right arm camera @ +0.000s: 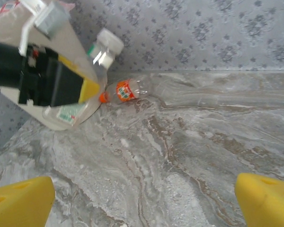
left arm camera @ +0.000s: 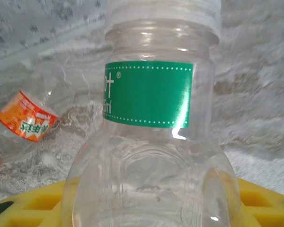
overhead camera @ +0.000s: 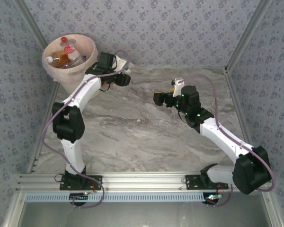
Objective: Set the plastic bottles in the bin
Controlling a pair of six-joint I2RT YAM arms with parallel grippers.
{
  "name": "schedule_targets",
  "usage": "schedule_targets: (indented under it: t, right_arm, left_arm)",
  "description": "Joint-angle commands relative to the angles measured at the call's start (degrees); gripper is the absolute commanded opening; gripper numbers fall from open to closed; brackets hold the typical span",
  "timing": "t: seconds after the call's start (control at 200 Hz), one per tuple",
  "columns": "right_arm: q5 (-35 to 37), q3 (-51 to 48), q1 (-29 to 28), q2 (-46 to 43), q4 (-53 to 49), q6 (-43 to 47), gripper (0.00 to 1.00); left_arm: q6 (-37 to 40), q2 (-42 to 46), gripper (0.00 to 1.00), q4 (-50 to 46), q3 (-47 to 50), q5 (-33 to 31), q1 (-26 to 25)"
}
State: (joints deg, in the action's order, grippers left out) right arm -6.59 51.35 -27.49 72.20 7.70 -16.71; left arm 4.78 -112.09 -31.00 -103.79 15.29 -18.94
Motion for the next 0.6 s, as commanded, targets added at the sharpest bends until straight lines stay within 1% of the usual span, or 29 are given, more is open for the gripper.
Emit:
schedule_targets:
  t: [0.0, 0.18, 0.32, 0.45, 0.595]
  right_arm:
    - [-1.3, 3.7, -2.2, 2.0, -3.2, 4.3, 1.00]
    - [0.5, 6.5, -5.3, 4.0, -5.5, 7.3, 1.00]
    - [2.4, 7.3, -6.8, 4.7, -6.2, 9.0, 1.00]
    - [4.5, 7.7, -7.7, 4.7, -7.4, 10.4, 1.00]
    - [5.9, 7.4, -8.2, 4.7, -7.7, 11.0, 1.00]
  left_arm:
    - [-4.9, 5.0, 0.42, 6.4, 1.3, 3.7, 0.7]
    - [-8.1, 8.9, 0.43, 10.4, -1.0, 3.6, 2.0]
    - [-10.0, 9.6, 0.43, 11.0, -5.6, 2.7, 3.3]
    - [-13.7, 9.4, 0.42, 11.4, -10.7, -0.7, 5.3]
    - [-17.9, 9.4, 0.42, 13.3, -13.3, -5.6, 7.6]
